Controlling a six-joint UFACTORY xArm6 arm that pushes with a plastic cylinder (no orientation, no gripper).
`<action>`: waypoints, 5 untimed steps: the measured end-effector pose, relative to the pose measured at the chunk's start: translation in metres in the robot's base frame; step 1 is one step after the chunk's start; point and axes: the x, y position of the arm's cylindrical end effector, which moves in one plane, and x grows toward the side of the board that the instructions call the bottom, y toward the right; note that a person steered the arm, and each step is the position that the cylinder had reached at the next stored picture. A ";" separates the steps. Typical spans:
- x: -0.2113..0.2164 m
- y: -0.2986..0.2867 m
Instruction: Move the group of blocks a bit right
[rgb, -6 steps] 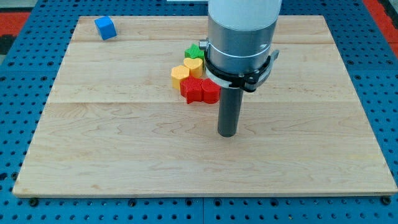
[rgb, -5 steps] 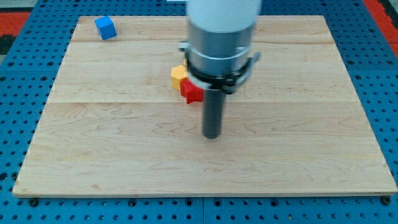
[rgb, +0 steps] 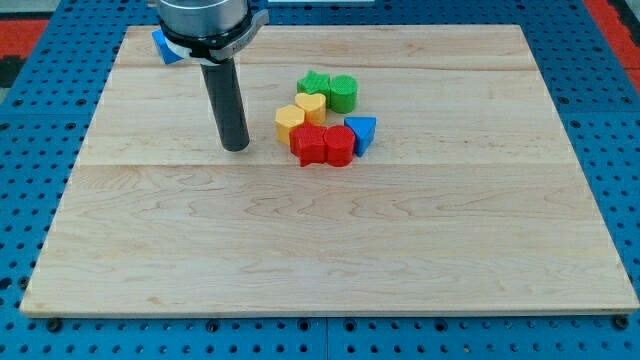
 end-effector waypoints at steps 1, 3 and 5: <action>-0.001 0.001; 0.030 0.044; 0.030 0.095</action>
